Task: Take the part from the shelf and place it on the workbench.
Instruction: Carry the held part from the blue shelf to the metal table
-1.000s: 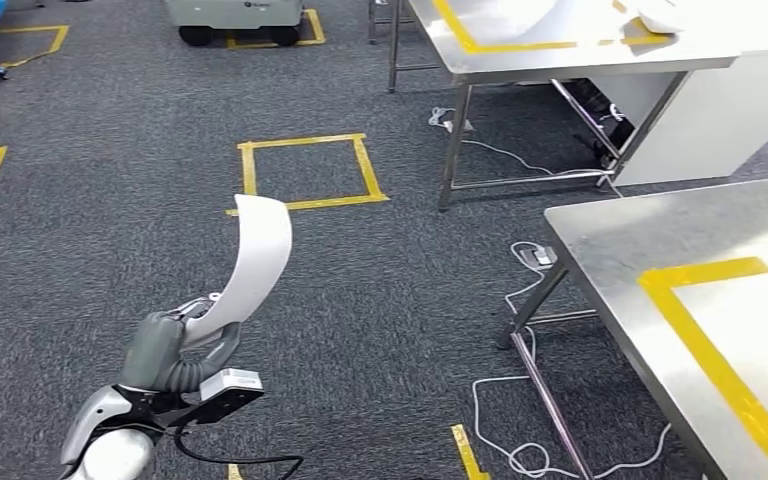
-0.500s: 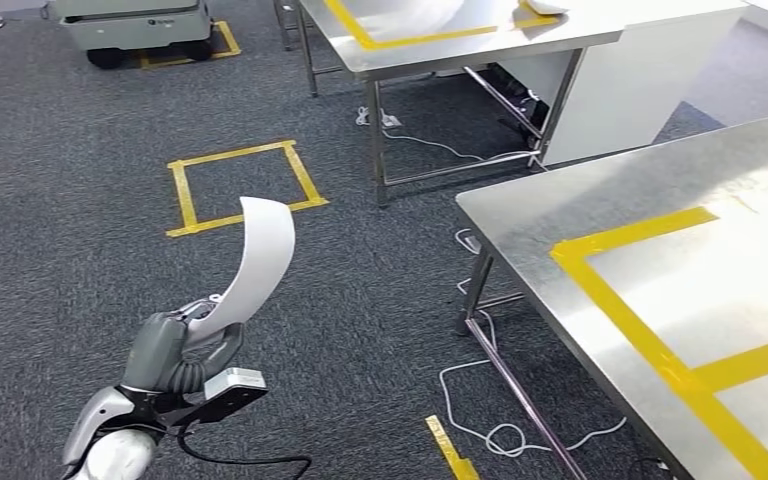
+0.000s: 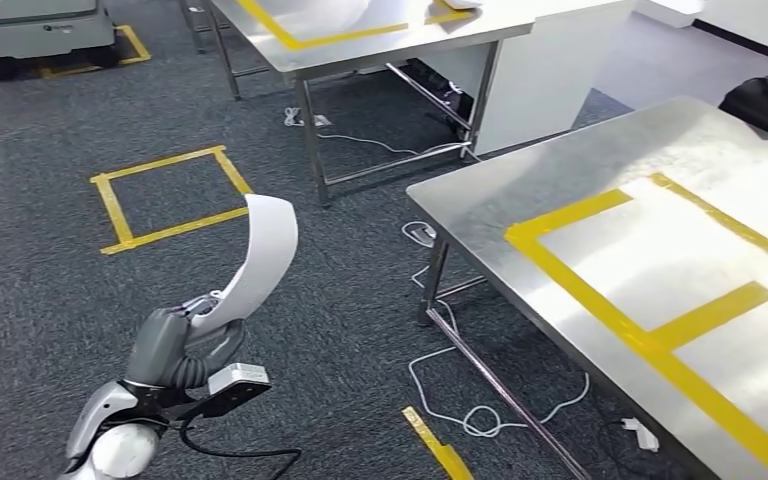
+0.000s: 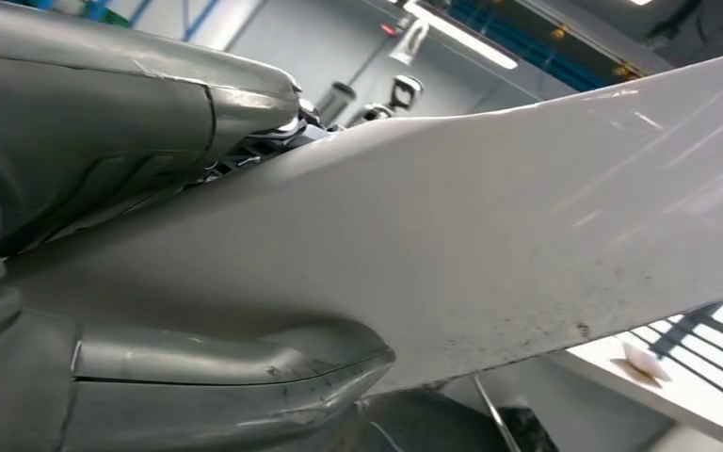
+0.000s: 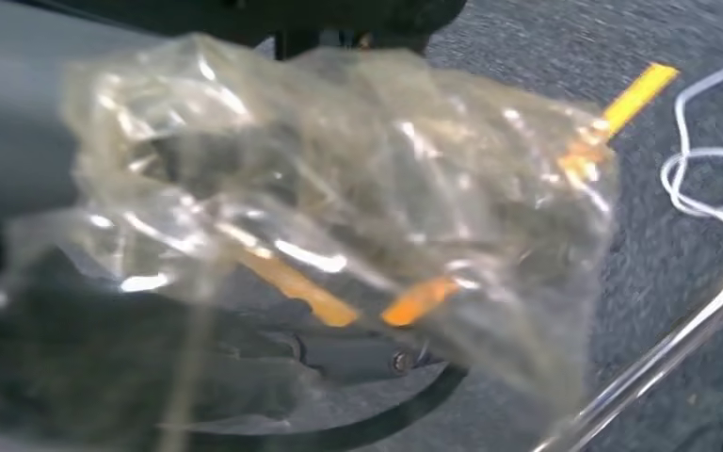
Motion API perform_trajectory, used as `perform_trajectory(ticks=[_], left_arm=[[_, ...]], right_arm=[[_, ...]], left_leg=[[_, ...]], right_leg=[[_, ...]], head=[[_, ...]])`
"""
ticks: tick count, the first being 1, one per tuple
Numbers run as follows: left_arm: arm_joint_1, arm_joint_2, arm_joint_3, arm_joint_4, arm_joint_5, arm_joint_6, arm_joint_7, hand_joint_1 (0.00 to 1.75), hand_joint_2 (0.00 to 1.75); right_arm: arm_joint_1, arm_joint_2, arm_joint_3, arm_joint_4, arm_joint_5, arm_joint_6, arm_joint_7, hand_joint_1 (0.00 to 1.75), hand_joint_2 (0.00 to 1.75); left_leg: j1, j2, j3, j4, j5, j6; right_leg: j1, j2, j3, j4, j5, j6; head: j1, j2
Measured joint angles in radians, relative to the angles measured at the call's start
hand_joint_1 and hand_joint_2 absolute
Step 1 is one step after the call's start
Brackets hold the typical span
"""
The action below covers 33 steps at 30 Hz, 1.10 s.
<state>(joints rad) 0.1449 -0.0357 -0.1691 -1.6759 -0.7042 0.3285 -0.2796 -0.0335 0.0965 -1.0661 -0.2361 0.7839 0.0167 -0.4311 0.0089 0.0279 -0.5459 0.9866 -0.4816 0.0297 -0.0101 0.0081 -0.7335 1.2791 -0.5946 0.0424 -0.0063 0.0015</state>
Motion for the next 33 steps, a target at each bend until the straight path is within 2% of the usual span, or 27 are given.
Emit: perform_trajectory(ticks=[1, 2, 4, 5, 6, 7, 9, 10, 11, 13, 14, 15, 16, 17, 18, 20, 21, 22, 24, 25, 27, 28, 30, 31, 32, 33], left_arm=[[0.000, 0.000, 0.000, 0.001, 0.000, 0.000, 0.000, 1.75, 1.75], [0.000, 0.000, 0.000, 0.003, 0.000, 0.000, 0.000, 1.75, 1.75], [0.000, 0.000, 0.000, 0.004, 0.000, 0.000, 0.000, 1.75, 1.75], [-0.001, 0.000, 0.000, 0.004, 0.000, 0.001, 0.000, 1.75, 1.75], [-0.002, 0.000, 0.000, 0.005, 0.000, 0.002, 0.000, 1.75, 1.75], [-0.003, 0.000, 0.000, 0.005, -0.001, 0.002, -0.001, 1.75, 1.75], [-0.008, -0.001, -0.001, 0.006, -0.002, 0.003, -0.002, 1.75, 1.75], [-0.011, -0.002, -0.001, 0.006, -0.003, 0.003, -0.002, 1.75, 1.75], [-0.014, -0.002, -0.001, 0.006, -0.004, 0.004, -0.002, 1.75, 1.75], [-0.020, -0.002, -0.001, 0.010, -0.004, 0.004, -0.002, 1.75, 1.75], [-0.022, -0.001, -0.001, 0.013, -0.004, 0.004, -0.002, 1.75, 1.75], [-0.023, -0.001, -0.001, 0.017, -0.005, 0.004, -0.002, 1.75, 1.75], [-0.026, -0.001, -0.001, 0.022, -0.006, 0.004, -0.002, 1.75, 1.75], [-0.030, -0.001, -0.001, 0.026, -0.006, 0.004, -0.002, 1.75, 1.75], [-0.035, -0.001, -0.001, 0.030, -0.007, 0.003, -0.002, 1.75, 1.75], [-0.048, -0.001, -0.001, 0.036, -0.008, 0.003, -0.002, 1.75, 1.75], [-0.053, -0.002, -0.002, 0.038, -0.008, 0.003, -0.002, 1.75, 1.75], [-0.057, -0.002, -0.002, 0.042, -0.009, 0.003, -0.002, 1.75, 1.75], [-0.063, -0.004, -0.002, 0.048, -0.011, 0.003, -0.002, 1.75, 1.75], [-0.067, -0.006, -0.002, 0.051, -0.012, 0.003, -0.002, 1.75, 1.75], [-0.073, -0.009, -0.003, 0.055, -0.016, 0.003, -0.001, 1.75, 1.75], [-0.075, -0.010, -0.003, 0.058, -0.019, 0.003, -0.001, 1.75, 1.75], [-0.076, -0.011, -0.003, 0.065, -0.023, 0.004, 0.001, 1.75, 1.75], [-0.079, -0.011, -0.003, 0.070, -0.026, 0.004, 0.002, 1.75, 1.75], [-0.082, -0.012, -0.003, 0.076, -0.029, 0.004, 0.005, 1.75, 1.75], [-0.087, -0.012, -0.003, 0.082, -0.033, 0.005, 0.008, 1.75, 1.75]], right_arm=[[0.001, 0.000, 0.000, 0.000, 0.000, 0.000, 0.000, 0.00, 0.00], [0.003, 0.000, -0.001, 0.000, 0.000, 0.000, 0.000, 0.00, 0.00], [0.003, 0.000, -0.003, 0.000, 0.000, -0.001, 0.000, 0.00, 0.00], [0.001, 0.000, -0.003, 0.000, 0.001, -0.001, 0.000, 0.00, 0.00], [-0.001, 0.000, -0.004, 0.000, 0.002, 0.000, 0.000, 0.00, 0.00], [-0.001, 0.000, -0.004, 0.000, 0.003, 0.000, 0.000, 0.00, 0.00], [0.001, 0.000, -0.006, 0.000, 0.005, 0.000, 0.000, 0.00, 0.00], [0.003, 0.000, -0.006, 0.000, 0.006, 0.000, 0.000, 0.00, 0.00], [0.002, 0.000, -0.007, 0.000, 0.008, 0.000, 0.000, 0.00, 0.00], [-0.001, 0.000, -0.007, 0.000, 0.012, 0.000, -0.001, 0.00, 0.00], [-0.003, 0.000, -0.007, 0.000, 0.013, 0.001, -0.001, 0.00, 0.00], [-0.004, 0.000, -0.007, 0.000, 0.014, 0.001, -0.001, 0.00, 0.00], [-0.003, 0.000, -0.007, 0.000, 0.015, 0.001, -0.001, 0.00, 0.00], [-0.002, 0.000, -0.008, 0.000, 0.016, 0.002, -0.001, 0.00, 0.00], [-0.001, 0.000, -0.008, 0.000, 0.017, 0.002, -0.001, 0.00, 0.00], [-0.002, 0.001, -0.008, 0.000, 0.020, 0.003, 0.000, 0.00, 0.00], [-0.003, 0.002, -0.008, 0.001, 0.021, 0.004, 0.000, 0.00, 0.00], [-0.003, 0.003, -0.008, 0.001, 0.022, 0.004, 0.000, 0.00, 0.00], [0.000, 0.002, -0.009, 0.001, 0.023, 0.003, 0.000, 0.00, 0.00], [0.002, 0.001, -0.009, 0.001, 0.024, 0.003, 0.000, 0.00, 0.00], [0.001, -0.001, -0.010, 0.001, 0.026, 0.003, 0.000, 0.00, 0.00], [-0.002, -0.001, -0.010, 0.001, 0.028, 0.003, 0.000, 0.00, 0.00], [-0.005, -0.001, -0.010, 0.001, 0.031, 0.004, 0.000, 0.00, 0.00], [-0.005, -0.001, -0.010, 0.001, 0.031, 0.004, 0.000, 0.00, 0.00], [-0.003, -0.001, -0.011, 0.001, 0.032, 0.004, 0.000, 0.00, 0.00], [-0.001, -0.001, -0.011, 0.001, 0.033, 0.004, 0.000, 0.00, 0.00]], left_leg=[[0.000, 0.012, 0.000, 0.000, -0.001, -0.001], [0.001, 0.023, 0.001, 0.001, -0.002, -0.003], [-0.001, 0.043, 0.006, 0.002, -0.007, -0.010], [-0.003, 0.052, 0.008, 0.003, -0.010, -0.016], [-0.007, 0.061, 0.010, 0.004, -0.012, -0.021], [-0.009, 0.069, 0.012, 0.004, -0.014, -0.026], [-0.007, 0.080, 0.017, 0.006, -0.018, -0.036], [-0.005, 0.070, 0.016, 0.015, -0.028, -0.042], [-0.003, 0.050, 0.006, 0.042, -0.048, -0.047], [0.000, 0.000, -0.047, 0.157, -0.109, -0.052], [0.000, -0.013, -0.081, 0.226, -0.138, -0.052], [0.001, -0.018, -0.109, 0.278, -0.151, -0.051], [0.001, -0.020, -0.123, 0.299, -0.146, -0.049], [0.000, -0.023, -0.118, 0.279, -0.118, -0.046], [0.000, -0.030, -0.098, 0.227, -0.078, -0.040], [0.001, -0.070, -0.044, 0.096, -0.009, -0.027], [0.001, -0.086, -0.026, 0.052, 0.004, -0.024], [0.001, -0.096, -0.018, 0.030, 0.004, -0.022], [0.001, -0.081, -0.014, 0.017, 0.001, -0.019], [0.003, -0.071, -0.012, 0.011, 0.004, -0.014], [0.007, -0.047, -0.008, 0.000, 0.009, -0.003], [0.006, -0.035, -0.007, -0.002, 0.009, 0.000], [0.003, -0.008, -0.007, -0.001, 0.007, 0.002], [0.003, 0.005, -0.006, -0.001, 0.005, 0.002], [0.003, 0.016, -0.005, -0.001, 0.004, 0.000], [0.003, 0.027, -0.002, -0.001, 0.002, -0.003]], right_leg=[[-0.002, -0.003, 0.001, 0.003, 0.007, 0.003], [-0.003, -0.008, 0.024, -0.035, 0.031, 0.004], [-0.002, -0.045, 0.106, -0.177, 0.087, 0.005], [0.000, -0.060, 0.140, -0.234, 0.103, 0.001], [0.002, -0.071, 0.159, -0.268, 0.108, -0.003], [0.005, -0.070, 0.165, -0.278, 0.105, -0.010], [0.005, -0.049, 0.165, -0.279, 0.108, -0.023], [0.004, -0.039, 0.167, -0.280, 0.109, -0.030], [0.002, -0.030, 0.169, -0.282, 0.111, -0.036], [0.000, -0.009, 0.170, -0.283, 0.112, -0.045], [0.001, 0.002, 0.170, -0.283, 0.112, -0.048], [0.003, 0.015, 0.171, -0.283, 0.112, -0.049], [0.004, 0.029, 0.172, -0.283, 0.112, -0.049], [0.006, 0.042, 0.173, -0.283, 0.112, -0.049], [0.007, 0.056, 0.175, -0.283, 0.112, -0.049], [0.009, 0.080, 0.176, -0.280, 0.112, -0.047], [0.009, 0.090, 0.172, -0.279, 0.112, -0.044], [0.007, 0.100, 0.166, -0.278, 0.113, -0.039], [0.003, 0.117, 0.156, -0.279, 0.117, -0.026], [0.004, 0.109, 0.150, -0.275, 0.113, -0.020], [0.006, 0.062, 0.116, -0.216, 0.076, -0.011], [0.006, 0.032, 0.086, -0.156, 0.046, -0.007], [0.003, 0.004, 0.021, -0.029, -0.005, 0.001], [0.001, -0.001, 0.006, -0.001, -0.007, 0.005], [-0.001, -0.005, 0.012, -0.012, 0.010, 0.008], [-0.002, -0.013, 0.039, -0.063, 0.043, 0.009]], head=[[0.000, 0.000], [0.000, 0.000], [0.001, 0.000], [0.000, 0.000], [-0.001, 0.000], [-0.001, 0.000], [-0.002, 0.000], [-0.003, 0.000], [-0.005, 0.000], [-0.010, 0.000], [-0.011, 0.000], [-0.011, 0.000], [-0.012, 0.000], [-0.012, 0.000], [-0.012, 0.000], [-0.011, 0.000], [-0.011, 0.000], [-0.011, 0.000], [-0.012, 0.000], [-0.011, 0.000], [-0.003, 0.000], [0.001, 0.000], [0.004, 0.000], [0.004, 0.000], [0.005, 0.000], [0.005, 0.000]])
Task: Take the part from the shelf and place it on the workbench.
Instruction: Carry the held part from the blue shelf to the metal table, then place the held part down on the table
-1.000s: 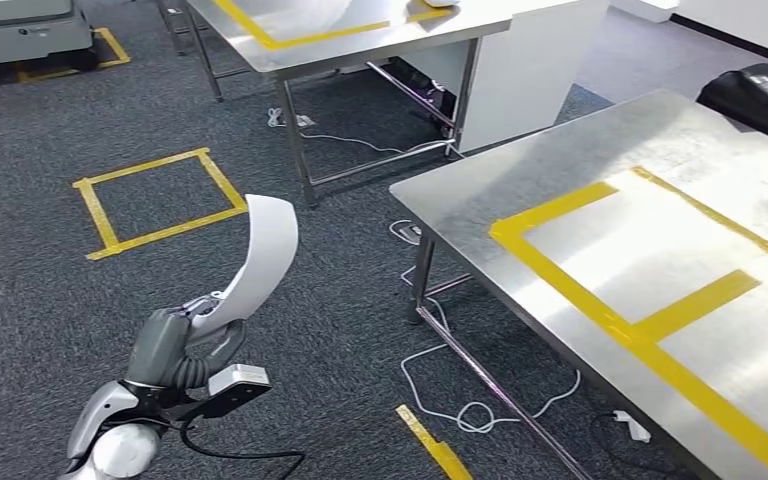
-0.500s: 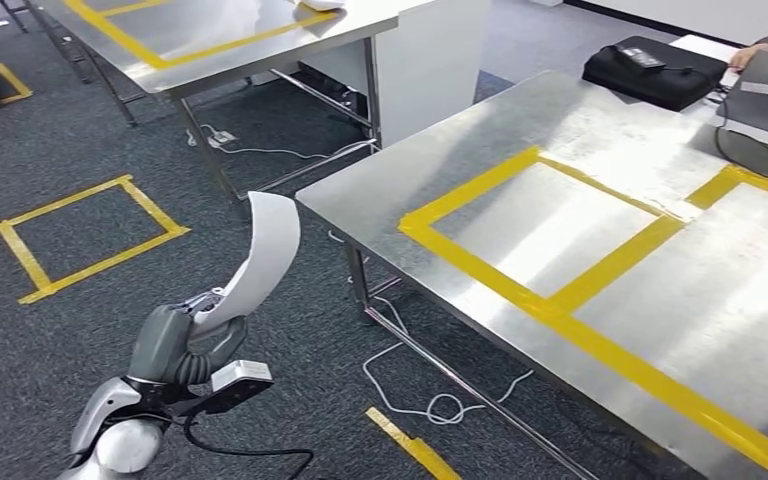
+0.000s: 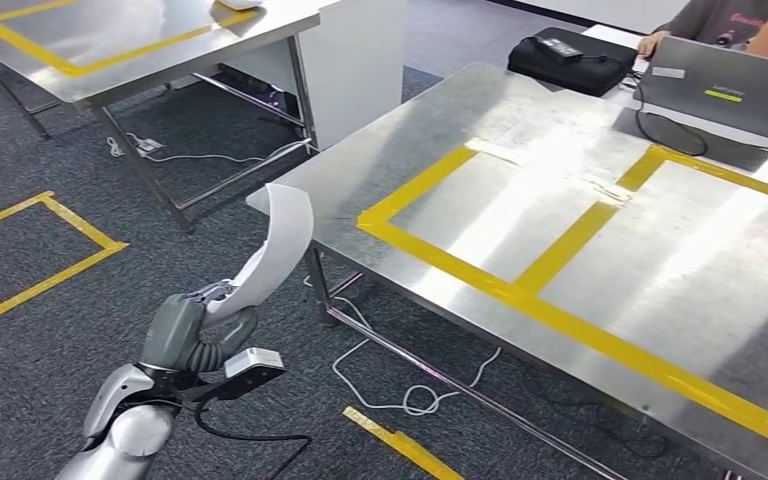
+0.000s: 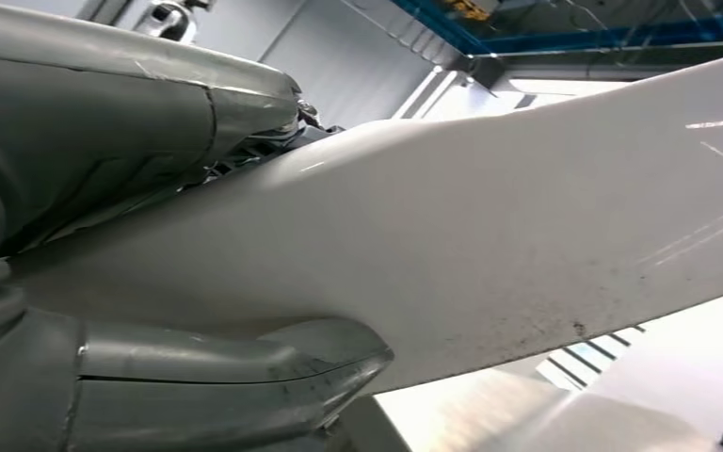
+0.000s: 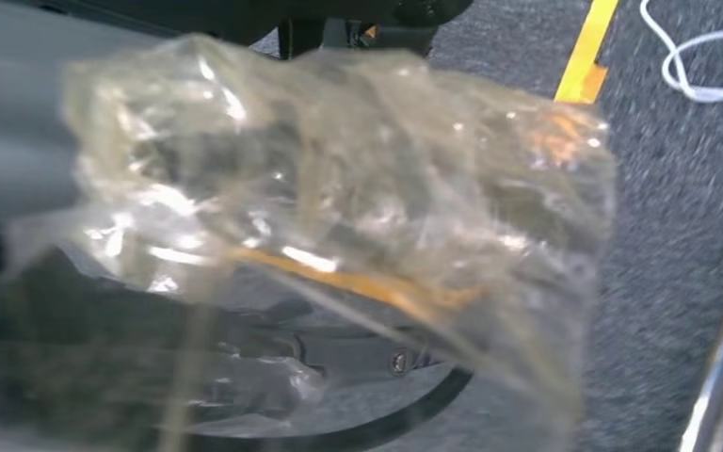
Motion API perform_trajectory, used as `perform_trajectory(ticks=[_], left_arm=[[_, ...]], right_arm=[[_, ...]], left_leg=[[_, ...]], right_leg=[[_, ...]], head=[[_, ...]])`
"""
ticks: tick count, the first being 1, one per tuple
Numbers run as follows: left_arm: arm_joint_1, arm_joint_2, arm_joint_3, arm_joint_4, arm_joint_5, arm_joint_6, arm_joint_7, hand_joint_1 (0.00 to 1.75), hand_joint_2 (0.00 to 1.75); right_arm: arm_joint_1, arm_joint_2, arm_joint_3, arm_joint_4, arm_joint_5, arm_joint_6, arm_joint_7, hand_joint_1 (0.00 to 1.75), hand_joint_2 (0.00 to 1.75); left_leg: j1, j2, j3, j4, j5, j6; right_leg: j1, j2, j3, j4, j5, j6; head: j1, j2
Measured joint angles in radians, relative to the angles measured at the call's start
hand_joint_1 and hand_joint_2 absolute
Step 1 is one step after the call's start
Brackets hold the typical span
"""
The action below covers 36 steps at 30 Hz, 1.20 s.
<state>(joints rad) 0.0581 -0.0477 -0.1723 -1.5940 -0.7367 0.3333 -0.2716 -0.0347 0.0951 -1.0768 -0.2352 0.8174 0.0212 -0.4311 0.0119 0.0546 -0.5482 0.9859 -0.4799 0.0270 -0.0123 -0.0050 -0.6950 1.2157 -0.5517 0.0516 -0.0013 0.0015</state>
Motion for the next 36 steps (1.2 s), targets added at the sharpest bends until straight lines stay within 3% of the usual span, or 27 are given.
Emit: perform_trajectory(ticks=[2, 4, 7, 9, 11, 13, 14, 15, 17, 18, 20, 23, 25, 27, 29, 30, 31, 34, 36], left_arm=[[-0.013, -0.001, 0.000, 0.013, -0.009, 0.002, 0.007, 1.75, 1.75], [-0.028, -0.002, 0.000, 0.026, -0.018, 0.004, 0.011, 1.75, 1.75], [-0.049, -0.005, -0.001, 0.043, -0.028, 0.008, 0.015, 1.75, 1.75], [-0.061, -0.006, -0.001, 0.052, -0.033, 0.011, 0.018, 1.75, 1.75], [-0.071, -0.006, -0.002, 0.065, -0.038, 0.016, 0.025, 1.75, 1.75], [-0.077, -0.006, -0.002, 0.083, -0.046, 0.023, 0.033, 1.75, 1.75], [-0.082, -0.006, -0.002, 0.092, -0.051, 0.028, 0.036, 1.75, 1.75], [-0.088, -0.006, -0.002, 0.100, -0.058, 0.033, 0.040, 1.75, 1.75], [-0.105, -0.006, -0.001, 0.115, -0.069, 0.041, 0.049, 1.75, 1.75], [-0.114, -0.006, -0.001, 0.122, -0.074, 0.044, 0.052, 1.75, 1.75], [-0.128, -0.007, 0.000, 0.135, -0.080, 0.047, 0.057, 1.75, 1.75], [-0.141, -0.011, 0.000, 0.149, -0.089, 0.054, 0.063, 1.75, 1.75], [-0.150, -0.015, 0.001, 0.155, -0.098, 0.058, 0.065, 1.75, 1.75], [-0.156, -0.019, 0.001, 0.164, -0.107, 0.061, 0.069, 1.75, 1.75], [-0.159, -0.021, 0.002, 0.176, -0.113, 0.061, 0.073, 1.75, 1.75], [-0.160, -0.022, 0.002, 0.183, -0.115, 0.062, 0.075, 1.75, 1.75], [-0.163, -0.023, 0.002, 0.189, -0.118, 0.062, 0.077, 1.75, 1.75], [-0.177, -0.025, 0.002, 0.204, -0.126, 0.062, 0.082, 1.75, 1.75], [-0.188, -0.026, 0.002, 0.213, -0.132, 0.064, 0.083, 1.75, 1.75]], right_arm=[[-0.001, 0.000, 0.000, 0.000, 0.004, 0.002, 0.000, 0.00, 0.00], [-0.006, 0.000, 0.000, 0.000, 0.010, 0.004, 0.000, 0.00, 0.00], [-0.006, 0.000, 0.000, 0.000, 0.017, 0.006, 0.000, 0.00, 0.00], [-0.006, 0.000, 0.000, 0.000, 0.021, 0.008, 0.001, 0.00, 0.00], [-0.010, 0.000, 0.000, 0.000, 0.026, 0.009, 0.002, 0.00, 0.00], [-0.013, 0.000, 0.000, 0.000, 0.032, 0.010, 0.001, 0.00, 0.00], [-0.012, 0.000, 0.000, 0.000, 0.034, 0.011, 0.001, 0.00, 0.00], [-0.012, 0.000, -0.001, 0.000, 0.036, 0.012, 0.001, 0.00, 0.00], [-0.012, 0.001, -0.001, 0.001, 0.041, 0.015, -0.001, 0.00, 0.00], [-0.013, 0.002, -0.001, 0.001, 0.044, 0.016, -0.002, 0.00, 0.00], [-0.015, 0.003, -0.001, 0.002, 0.048, 0.017, -0.003, 0.00, 0.00], [-0.011, 0.001, -0.002, 0.003, 0.051, 0.017, -0.003, 0.00, 0.00], [-0.010, -0.001, -0.002, 0.004, 0.053, 0.017, -0.005, 0.00, 0.00], [-0.015, -0.001, -0.002, 0.004, 0.054, 0.017, -0.008, 0.00, 0.00], [-0.018, -0.001, -0.002, 0.004, 0.056, 0.018, -0.011, 0.00, 0.00], [-0.016, -0.001, -0.002, 0.004, 0.057, 0.018, -0.013, 0.00, 0.00], [-0.015, -0.001, -0.002, 0.004, 0.058, 0.018, -0.014, 0.00, 0.00], [-0.016, -0.002, -0.003, 0.004, 0.061, 0.019, -0.015, 0.00, 0.00], [-0.019, -0.002, -0.003, 0.004, 0.064, 0.021, -0.016, 0.00, 0.00]], left_leg=[[-0.003, 0.018, 0.006, 0.002, -0.006, -0.009], [-0.010, 0.034, 0.011, 0.004, -0.011, -0.019], [-0.010, 0.050, 0.017, 0.007, -0.020, -0.032], [-0.005, 0.016, 0.000, 0.056, -0.057, -0.041], [-0.002, -0.031, -0.059, 0.185, -0.124, -0.046], [-0.002, -0.046, -0.116, 0.297, -0.157, -0.046], [-0.002, -0.048, -0.122, 0.302, -0.143, -0.044], [-0.002, -0.052, -0.111, 0.268, -0.109, -0.040], [-0.002, -0.086, -0.057, 0.136, -0.029, -0.027], [-0.001, -0.107, -0.033, 0.077, -0.006, -0.022], [-0.001, -0.132, -0.016, 0.026, 0.001, -0.017], [0.003, -0.106, -0.013, 0.011, 0.004, -0.011], [0.007, -0.088, -0.010, 0.003, 0.009, -0.004], [0.004, -0.064, -0.009, 0.002, 0.008, 0.002], [0.001, -0.036, -0.009, 0.002, 0.006, 0.004], [0.001, -0.023, -0.008, 0.003, 0.005, 0.004], [0.001, -0.012, -0.007, 0.003, 0.003, 0.002], [-0.004, 0.016, 0.000, 0.004, -0.005, -0.009], [-0.011, 0.031, 0.004, 0.006, -0.009, -0.018]], right_leg=[[0.002, -0.041, 0.079, -0.143, 0.059, -0.002], [0.006, -0.066, 0.119, -0.215, 0.076, -0.014], [0.007, -0.039, 0.119, -0.219, 0.076, -0.035], [0.003, -0.018, 0.120, -0.222, 0.080, -0.048], [0.001, 0.005, 0.120, -0.222, 0.081, -0.056], [0.003, 0.032, 0.120, -0.222, 0.081, -0.059], [0.003, 0.046, 0.121, -0.222, 0.081, -0.059], [0.004, 0.060, 0.122, -0.221, 0.081, -0.058], [0.004, 0.084, 0.124, -0.219, 0.082, -0.056], [0.004, 0.096, 0.121, -0.217, 0.082, -0.053], [0.001, 0.116, 0.109, -0.215, 0.086, -0.040], [-0.002, 0.134, 0.094, -0.218, 0.090, -0.022], [0.002, 0.091, 0.071, -0.179, 0.065, -0.015], [0.003, 0.033, 0.015, -0.065, 0.006, -0.008], [0.000, 0.013, -0.043, 0.052, -0.035, -0.001], [-0.001, 0.010, -0.050, 0.066, -0.030, 0.001], [-0.001, 0.005, -0.035, 0.038, -0.007, 0.003], [0.003, -0.039, 0.076, -0.164, 0.075, -0.004], [0.008, -0.054, 0.108, -0.219, 0.082, -0.016]], head=[[0.001, 0.000], [-0.001, 0.000], [-0.003, 0.000], [-0.006, 0.000], [-0.010, 0.000], [-0.010, 0.000], [-0.010, 0.000], [-0.010, 0.000], [-0.010, 0.000], [-0.010, 0.000], [-0.009, 0.000], [-0.010, 0.000], [-0.002, 0.000], [0.007, 0.000], [0.007, 0.000], [0.007, 0.000], [0.008, 0.000], [0.008, 0.000], [0.006, 0.000]])
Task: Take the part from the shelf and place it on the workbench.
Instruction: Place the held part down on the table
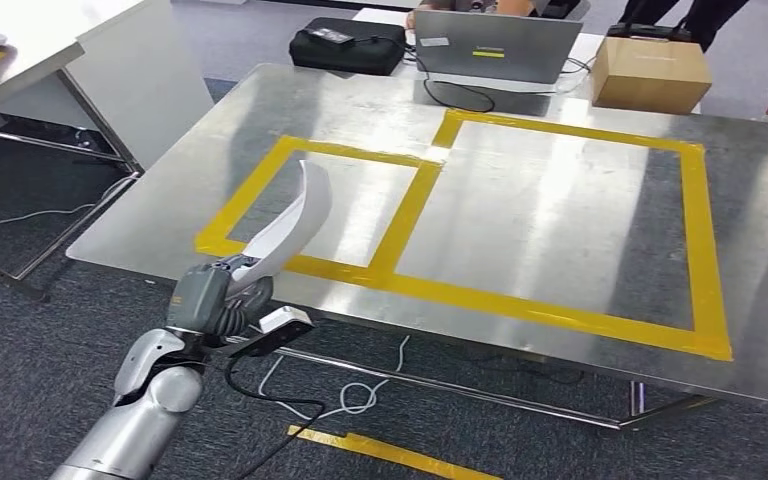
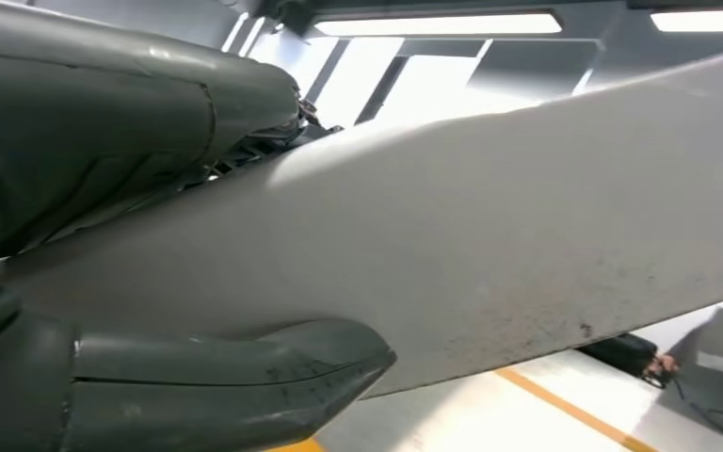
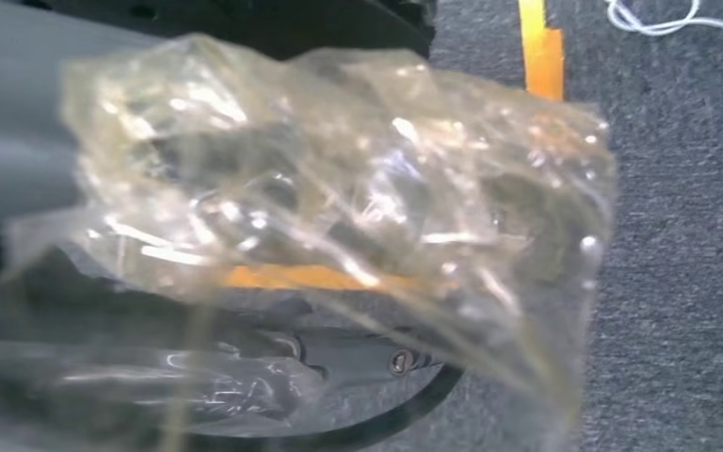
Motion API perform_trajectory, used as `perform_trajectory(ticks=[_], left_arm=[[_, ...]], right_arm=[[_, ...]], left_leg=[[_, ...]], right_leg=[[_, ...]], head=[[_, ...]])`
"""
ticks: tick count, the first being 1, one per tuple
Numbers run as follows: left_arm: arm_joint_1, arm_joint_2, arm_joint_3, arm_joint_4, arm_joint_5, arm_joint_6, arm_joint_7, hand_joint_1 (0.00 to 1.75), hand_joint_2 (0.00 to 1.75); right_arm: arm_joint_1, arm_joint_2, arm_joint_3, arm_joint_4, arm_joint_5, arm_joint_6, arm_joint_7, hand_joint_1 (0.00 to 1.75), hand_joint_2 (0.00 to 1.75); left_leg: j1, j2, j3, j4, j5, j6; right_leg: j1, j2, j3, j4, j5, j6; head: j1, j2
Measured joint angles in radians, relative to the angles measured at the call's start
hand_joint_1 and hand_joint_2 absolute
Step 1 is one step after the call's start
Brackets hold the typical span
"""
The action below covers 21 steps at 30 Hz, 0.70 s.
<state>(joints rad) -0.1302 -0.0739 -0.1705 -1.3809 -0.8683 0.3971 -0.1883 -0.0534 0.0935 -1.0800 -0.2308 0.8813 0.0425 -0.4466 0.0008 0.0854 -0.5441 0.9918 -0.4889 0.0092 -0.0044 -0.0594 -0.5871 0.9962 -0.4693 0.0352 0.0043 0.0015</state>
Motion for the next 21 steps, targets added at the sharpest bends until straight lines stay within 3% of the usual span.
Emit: perform_trajectory(ticks=[2, 6, 8, 10, 11, 12, 13, 15, 16, 18, 21], left_arm=[[-0.007, -0.001, 0.000, 0.006, -0.005, 0.001, 0.002, 1.75, 1.75], [-0.010, -0.003, -0.002, 0.010, -0.008, 0.002, 0.003, 1.75, 1.75], [-0.024, -0.004, -0.002, 0.026, -0.017, 0.006, 0.013, 1.75, 1.75], [-0.036, -0.004, -0.002, 0.046, -0.027, 0.010, 0.023, 1.75, 1.75], [-0.037, -0.004, -0.002, 0.052, -0.031, 0.011, 0.025, 1.75, 1.75], [-0.040, -0.004, -0.002, 0.058, -0.036, 0.011, 0.028, 1.75, 1.75], [-0.045, -0.004, -0.002, 0.065, -0.042, 0.012, 0.032, 1.75, 1.75], [-0.062, -0.004, -0.002, 0.078, -0.057, 0.014, 0.040, 1.75, 1.75], [-0.072, -0.004, -0.002, 0.085, -0.065, 0.015, 0.045, 1.75, 1.75], [-0.090, -0.006, -0.003, 0.103, -0.085, 0.018, 0.056, 1.75, 1.75], [-0.115, -0.006, -0.003, 0.138, -0.125, 0.024, 0.080, 1.75, 1.75]], right_arm=[[0.000, 0.000, 0.000, 0.000, 0.002, 0.002, 0.000, 0.00, 0.00], [0.002, 0.000, 0.000, 0.000, 0.004, 0.003, 0.000, 0.00, 0.00], [0.000, 0.000, -0.001, 0.000, 0.008, 0.001, -0.002, 0.00, 0.00], [-0.003, 0.000, -0.001, 0.000, 0.012, -0.001, -0.004, 0.00, 0.00], [-0.002, 0.000, -0.001, 0.000, 0.014, -0.002, -0.004, 0.00, 0.00], [-0.001, 0.000, -0.001, 0.000, 0.016, -0.003, -0.005, 0.00, 0.00], [-0.001, 0.000, -0.001, 0.000, 0.019, -0.003, -0.006, 0.00, 0.00], [-0.001, 0.001, -0.001, 0.001, 0.025, -0.005, -0.010, 0.00, 0.00], [-0.002, 0.001, -0.001, 0.001, 0.027, -0.006, -0.013, 0.00, 0.00], [-0.004, 0.002, -0.001, 0.002, 0.032, -0.008, -0.016, 0.00, 0.00], [-0.004, 0.002, -0.001, 0.002, 0.041, -0.009, -0.018, 0.00, 0.00]], left_leg=[[-0.002, 0.009, 0.002, 0.000, -0.001, -0.003], [-0.001, 0.014, 0.004, -0.001, -0.002, -0.006], [0.004, -0.028, -0.041, 0.110, -0.067, -0.017], [0.008, -0.076, -0.117, 0.273, -0.142, -0.026], [0.008, -0.078, -0.134, 0.300, -0.139, -0.024], [0.008, -0.078, -0.135, 0.290, -0.117, -0.021], [0.008, -0.079, -0.118, 0.242, -0.078, -0.017], [0.006, -0.085, -0.062, 0.104, -0.003, -0.006], [0.005, -0.089, -0.042, 0.053, 0.015, -0.001], [0.004, -0.094, -0.030, 0.014, 0.019, -0.005], [0.001, -0.094, -0.032, 0.010, 0.021, -0.008]], right_leg=[[0.001, 0.011, -0.001, 0.000, 0.001, -0.008], [0.002, 0.018, -0.002, 0.001, 0.000, -0.012], [-0.002, 0.043, 0.001, -0.002, 0.003, -0.026], [-0.005, 0.072, 0.004, -0.004, 0.005, -0.039], [-0.004, 0.079, 0.005, -0.003, 0.005, -0.040], [-0.003, 0.087, 0.006, -0.003, 0.005, -0.040], [-0.002, 0.093, 0.008, -0.003, 0.005, -0.039], [0.001, 0.102, 0.009, -0.001, 0.003, -0.036], [0.002, 0.104, 0.006, 0.001, 0.003, -0.033], [0.005, 0.105, -0.001, 0.006, 0.001, -0.033], [0.002, 0.104, -0.003, 0.004, 0.004, -0.034]], head=[[-0.002, 0.000], [-0.001, 0.000], [-0.005, 0.000], [-0.010, 0.000], [-0.010, 0.000], [-0.010, 0.000], [-0.011, 0.000], [-0.010, 0.000], [-0.010, 0.000], [-0.009, 0.000], [-0.009, 0.000]])
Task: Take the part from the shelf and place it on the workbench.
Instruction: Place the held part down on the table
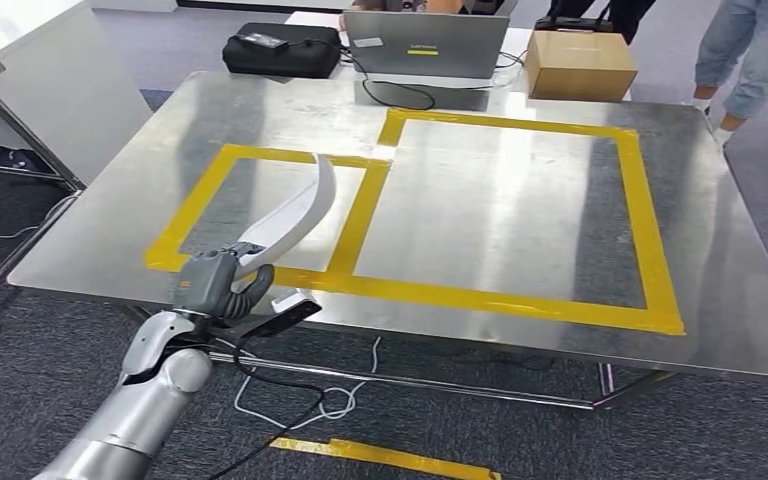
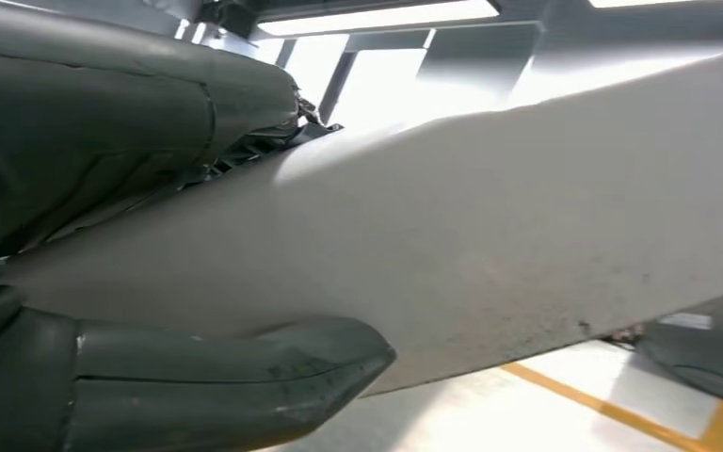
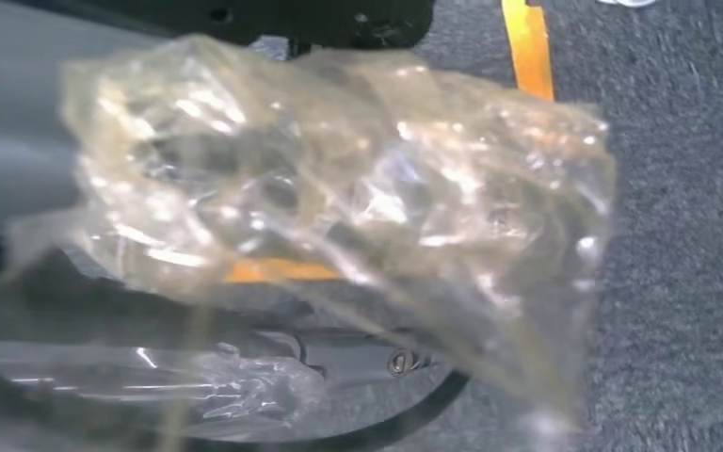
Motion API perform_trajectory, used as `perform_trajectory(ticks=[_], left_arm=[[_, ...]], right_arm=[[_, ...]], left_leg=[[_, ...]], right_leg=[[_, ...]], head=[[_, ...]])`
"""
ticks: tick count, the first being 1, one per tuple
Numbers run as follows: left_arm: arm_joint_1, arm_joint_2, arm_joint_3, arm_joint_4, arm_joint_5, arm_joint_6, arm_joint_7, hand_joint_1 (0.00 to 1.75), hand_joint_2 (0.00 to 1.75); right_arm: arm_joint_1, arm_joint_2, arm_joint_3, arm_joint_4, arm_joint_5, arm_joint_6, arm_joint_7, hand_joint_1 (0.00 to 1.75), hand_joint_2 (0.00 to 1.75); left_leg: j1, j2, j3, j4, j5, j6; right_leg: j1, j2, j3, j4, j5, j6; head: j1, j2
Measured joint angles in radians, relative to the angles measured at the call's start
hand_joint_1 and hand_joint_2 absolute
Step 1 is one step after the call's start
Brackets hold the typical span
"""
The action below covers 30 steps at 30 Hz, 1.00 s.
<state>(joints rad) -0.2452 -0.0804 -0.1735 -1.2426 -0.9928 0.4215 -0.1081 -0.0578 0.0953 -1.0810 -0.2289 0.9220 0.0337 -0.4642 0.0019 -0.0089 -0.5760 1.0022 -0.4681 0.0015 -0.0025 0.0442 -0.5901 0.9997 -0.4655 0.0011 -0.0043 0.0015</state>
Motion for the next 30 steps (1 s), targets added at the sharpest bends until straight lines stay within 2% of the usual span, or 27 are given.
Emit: perform_trajectory(ticks=[10, 23, 30], left_arm=[[-0.136, 0.003, -0.024, 0.167, -0.187, 0.006, 0.108, 1.75, 1.75], [-0.249, 0.003, -0.046, 0.318, -0.290, 0.005, 0.183, 1.75, 1.75], [-0.354, 0.005, -0.065, 0.453, -0.441, -0.041, 0.289, 1.75, 1.75]], right_arm=[[-0.012, 0.000, 0.000, 0.001, 0.020, 0.004, 0.003, 0.00, 0.00], [-0.016, 0.000, 0.003, 0.002, 0.035, 0.008, 0.012, 0.00, 0.00], [-0.019, 0.000, 0.005, 0.002, 0.042, 0.020, 0.014, 0.00, 0.00]], left_leg=[[-0.006, 0.000, -0.003, 0.001, 0.004, 0.011], [-0.003, 0.000, -0.003, 0.001, 0.005, 0.010], [-0.002, 0.000, -0.003, 0.001, 0.006, 0.009]], right_leg=[[-0.006, 0.000, 0.001, -0.007, 0.008, 0.017], [-0.004, 0.000, -0.002, -0.005, 0.008, 0.017], [-0.003, 0.000, -0.002, -0.004, 0.009, 0.017]], head=[[0.000, 0.000], [0.000, 0.000], [0.000, 0.000]])
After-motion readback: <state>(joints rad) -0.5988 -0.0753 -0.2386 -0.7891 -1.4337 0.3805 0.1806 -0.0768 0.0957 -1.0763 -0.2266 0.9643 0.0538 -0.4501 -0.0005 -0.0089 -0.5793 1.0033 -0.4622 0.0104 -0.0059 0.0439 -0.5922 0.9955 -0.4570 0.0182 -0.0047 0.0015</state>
